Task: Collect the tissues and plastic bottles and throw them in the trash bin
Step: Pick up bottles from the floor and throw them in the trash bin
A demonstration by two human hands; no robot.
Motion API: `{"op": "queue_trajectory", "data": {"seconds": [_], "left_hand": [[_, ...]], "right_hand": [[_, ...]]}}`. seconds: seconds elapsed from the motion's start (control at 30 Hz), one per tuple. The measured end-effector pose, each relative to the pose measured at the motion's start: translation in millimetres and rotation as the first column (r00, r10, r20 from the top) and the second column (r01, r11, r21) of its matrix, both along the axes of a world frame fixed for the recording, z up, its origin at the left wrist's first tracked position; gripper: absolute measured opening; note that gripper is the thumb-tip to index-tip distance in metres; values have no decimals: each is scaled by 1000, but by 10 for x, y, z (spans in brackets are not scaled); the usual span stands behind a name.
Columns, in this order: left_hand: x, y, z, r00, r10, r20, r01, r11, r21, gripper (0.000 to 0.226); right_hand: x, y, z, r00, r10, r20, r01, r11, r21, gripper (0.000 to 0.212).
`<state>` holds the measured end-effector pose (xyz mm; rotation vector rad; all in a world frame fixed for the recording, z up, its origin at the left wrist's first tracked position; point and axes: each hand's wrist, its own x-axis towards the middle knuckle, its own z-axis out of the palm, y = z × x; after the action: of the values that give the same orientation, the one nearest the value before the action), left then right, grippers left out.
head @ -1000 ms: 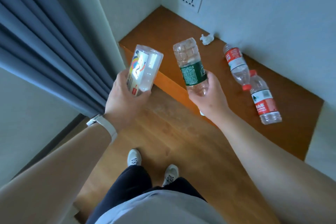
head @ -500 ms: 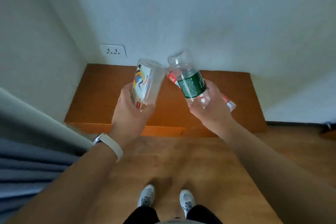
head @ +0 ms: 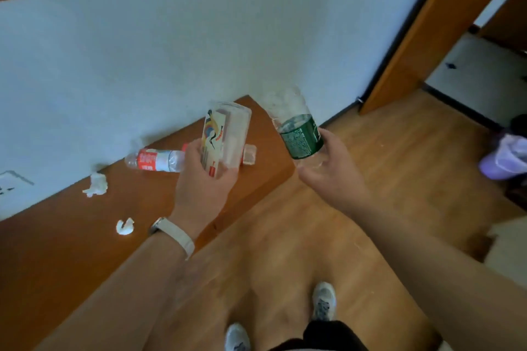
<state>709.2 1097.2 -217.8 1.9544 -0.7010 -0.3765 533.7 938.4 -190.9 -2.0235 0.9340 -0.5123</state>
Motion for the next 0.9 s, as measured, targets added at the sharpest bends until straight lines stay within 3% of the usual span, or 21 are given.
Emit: {"op": "queue_trajectory", "data": {"seconds": [0.1, 0.2, 0.47, 0.6, 0.9], "left_hand": [[-185, -469, 53, 991, -132, 21, 132, 991, -21, 66], [-433, -977, 108, 972, -235, 28, 235, 972, -23, 66], [-1503, -2359, 248, 894, -443, 67, 444, 896, -4, 59], [-2193, -3087, 293, 842, -530, 102, 532, 847, 11, 67], [-3533, -4237, 435, 729, -680, 80, 684, 727, -58, 58]], "right_hand": [[-388, -214, 22, 992, -122, 44, 121, 992, 27, 49], [-807, -536, -61, 969, -247, 28, 246, 969, 33, 72], [-2089, -1466, -131, 869, -494, -9, 494, 869, 28, 72], [-2757, -1886, -100, 820, -572, 23, 571, 820, 43, 72], [-3967, -2659, -76, 720, -687, 98, 685, 726, 56, 74]]}}
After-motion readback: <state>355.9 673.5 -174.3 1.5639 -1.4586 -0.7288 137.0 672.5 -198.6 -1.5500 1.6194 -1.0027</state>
